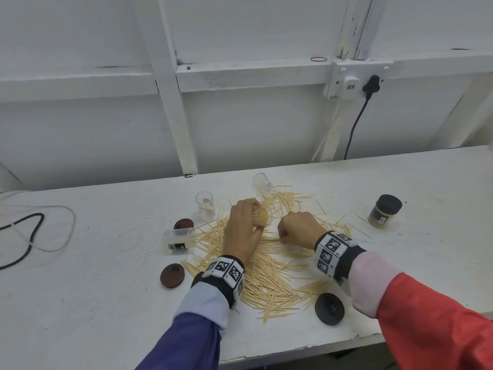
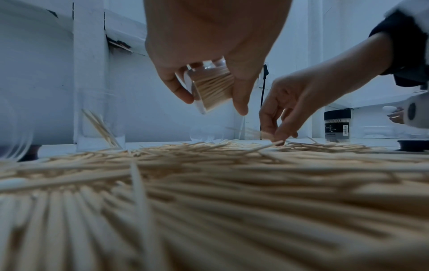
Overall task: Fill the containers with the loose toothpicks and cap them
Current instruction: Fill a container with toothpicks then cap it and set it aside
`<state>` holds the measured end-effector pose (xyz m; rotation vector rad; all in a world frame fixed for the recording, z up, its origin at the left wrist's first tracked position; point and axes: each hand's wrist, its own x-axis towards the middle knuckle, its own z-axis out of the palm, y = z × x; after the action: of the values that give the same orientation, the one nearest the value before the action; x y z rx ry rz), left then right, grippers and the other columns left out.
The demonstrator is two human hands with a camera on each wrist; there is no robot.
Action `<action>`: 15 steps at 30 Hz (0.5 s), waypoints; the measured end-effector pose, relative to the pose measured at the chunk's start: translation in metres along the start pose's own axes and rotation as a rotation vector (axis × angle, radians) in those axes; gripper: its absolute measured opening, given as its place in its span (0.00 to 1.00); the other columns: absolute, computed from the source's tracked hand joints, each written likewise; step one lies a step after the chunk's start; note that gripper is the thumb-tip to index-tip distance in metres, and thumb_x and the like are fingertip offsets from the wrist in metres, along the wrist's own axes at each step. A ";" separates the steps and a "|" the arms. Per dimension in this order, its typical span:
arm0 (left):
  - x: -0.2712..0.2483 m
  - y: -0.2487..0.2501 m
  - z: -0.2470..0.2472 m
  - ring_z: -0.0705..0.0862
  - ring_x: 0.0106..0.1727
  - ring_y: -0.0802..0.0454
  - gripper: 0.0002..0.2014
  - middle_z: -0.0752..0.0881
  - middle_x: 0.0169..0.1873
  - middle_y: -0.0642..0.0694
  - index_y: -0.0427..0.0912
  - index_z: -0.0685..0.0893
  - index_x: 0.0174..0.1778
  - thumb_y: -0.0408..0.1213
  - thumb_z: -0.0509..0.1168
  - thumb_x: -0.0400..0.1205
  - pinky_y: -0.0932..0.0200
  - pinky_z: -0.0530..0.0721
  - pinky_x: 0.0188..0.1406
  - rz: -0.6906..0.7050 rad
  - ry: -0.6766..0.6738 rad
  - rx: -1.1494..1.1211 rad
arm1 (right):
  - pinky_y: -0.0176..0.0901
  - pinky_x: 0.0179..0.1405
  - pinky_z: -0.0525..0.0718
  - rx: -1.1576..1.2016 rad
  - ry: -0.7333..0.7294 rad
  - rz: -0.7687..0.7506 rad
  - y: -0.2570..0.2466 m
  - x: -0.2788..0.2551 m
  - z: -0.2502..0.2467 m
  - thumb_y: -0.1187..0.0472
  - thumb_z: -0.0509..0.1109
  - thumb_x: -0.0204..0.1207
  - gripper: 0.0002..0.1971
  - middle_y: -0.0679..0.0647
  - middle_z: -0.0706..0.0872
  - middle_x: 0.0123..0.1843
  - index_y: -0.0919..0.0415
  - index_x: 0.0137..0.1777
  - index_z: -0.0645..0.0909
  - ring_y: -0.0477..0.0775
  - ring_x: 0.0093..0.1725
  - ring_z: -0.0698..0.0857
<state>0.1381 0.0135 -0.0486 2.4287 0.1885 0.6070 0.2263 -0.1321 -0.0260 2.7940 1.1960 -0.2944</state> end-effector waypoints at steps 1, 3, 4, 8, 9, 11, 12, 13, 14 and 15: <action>0.000 -0.001 0.000 0.75 0.57 0.55 0.24 0.77 0.56 0.54 0.47 0.75 0.61 0.33 0.75 0.72 0.63 0.74 0.41 0.015 0.008 0.014 | 0.42 0.40 0.75 -0.018 -0.003 -0.015 0.000 0.000 0.000 0.59 0.67 0.76 0.05 0.49 0.85 0.46 0.53 0.46 0.86 0.53 0.47 0.85; 0.001 -0.002 0.001 0.76 0.55 0.54 0.24 0.79 0.54 0.53 0.48 0.76 0.59 0.35 0.78 0.70 0.61 0.77 0.41 0.031 0.025 0.043 | 0.41 0.39 0.73 -0.024 -0.015 -0.032 0.002 -0.002 0.001 0.59 0.66 0.75 0.04 0.47 0.83 0.44 0.53 0.44 0.83 0.52 0.45 0.84; 0.001 -0.003 0.001 0.76 0.54 0.53 0.25 0.80 0.53 0.53 0.48 0.77 0.58 0.37 0.79 0.69 0.61 0.77 0.41 0.036 0.032 0.053 | 0.41 0.39 0.75 0.004 -0.016 -0.034 0.004 -0.003 0.001 0.59 0.66 0.75 0.04 0.46 0.83 0.43 0.53 0.44 0.82 0.51 0.44 0.83; 0.002 -0.004 0.001 0.76 0.54 0.52 0.26 0.80 0.53 0.53 0.48 0.77 0.58 0.40 0.81 0.68 0.61 0.75 0.44 0.023 0.068 0.070 | 0.36 0.40 0.79 0.219 0.022 -0.026 0.018 -0.010 -0.010 0.55 0.69 0.77 0.04 0.42 0.84 0.41 0.52 0.45 0.84 0.45 0.43 0.83; 0.002 -0.004 0.001 0.76 0.54 0.52 0.26 0.80 0.53 0.53 0.48 0.77 0.58 0.40 0.81 0.68 0.60 0.76 0.45 0.019 0.075 0.071 | 0.36 0.40 0.79 0.254 0.042 -0.024 0.023 -0.012 -0.015 0.55 0.70 0.77 0.04 0.41 0.84 0.40 0.53 0.45 0.84 0.44 0.42 0.83; 0.002 -0.004 0.001 0.76 0.55 0.52 0.25 0.80 0.54 0.53 0.48 0.77 0.58 0.40 0.80 0.68 0.59 0.78 0.45 0.012 0.078 0.074 | 0.38 0.39 0.80 0.279 0.084 -0.016 0.031 -0.017 -0.026 0.56 0.71 0.75 0.03 0.40 0.84 0.37 0.52 0.42 0.85 0.44 0.41 0.84; 0.002 -0.004 0.001 0.75 0.55 0.52 0.25 0.80 0.54 0.53 0.48 0.77 0.58 0.41 0.80 0.69 0.59 0.77 0.45 0.007 0.078 0.076 | 0.38 0.39 0.80 0.284 0.099 -0.012 0.034 -0.019 -0.032 0.56 0.72 0.75 0.03 0.39 0.84 0.36 0.51 0.40 0.84 0.44 0.40 0.84; 0.002 -0.004 0.001 0.75 0.55 0.52 0.25 0.80 0.54 0.53 0.47 0.77 0.59 0.41 0.80 0.69 0.61 0.76 0.45 0.001 0.079 0.076 | 0.39 0.38 0.80 0.289 0.112 -0.009 0.036 -0.021 -0.038 0.56 0.73 0.74 0.03 0.39 0.84 0.35 0.51 0.39 0.84 0.44 0.40 0.84; 0.002 -0.004 0.001 0.75 0.56 0.53 0.25 0.80 0.54 0.53 0.47 0.77 0.59 0.41 0.80 0.69 0.62 0.74 0.45 -0.006 0.082 0.074 | 0.40 0.38 0.80 0.293 0.125 -0.007 0.038 -0.023 -0.042 0.56 0.73 0.73 0.04 0.40 0.84 0.34 0.50 0.38 0.84 0.44 0.39 0.84; 0.002 -0.004 0.001 0.75 0.56 0.53 0.25 0.80 0.55 0.53 0.47 0.77 0.59 0.41 0.80 0.69 0.62 0.74 0.45 -0.011 0.083 0.070 | 0.42 0.38 0.81 0.291 0.137 -0.005 0.038 -0.024 -0.046 0.57 0.74 0.73 0.04 0.40 0.84 0.34 0.50 0.37 0.83 0.45 0.39 0.84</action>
<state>0.1403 0.0161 -0.0510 2.4698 0.2620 0.7083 0.2442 -0.1685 0.0247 3.1051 1.2832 -0.3038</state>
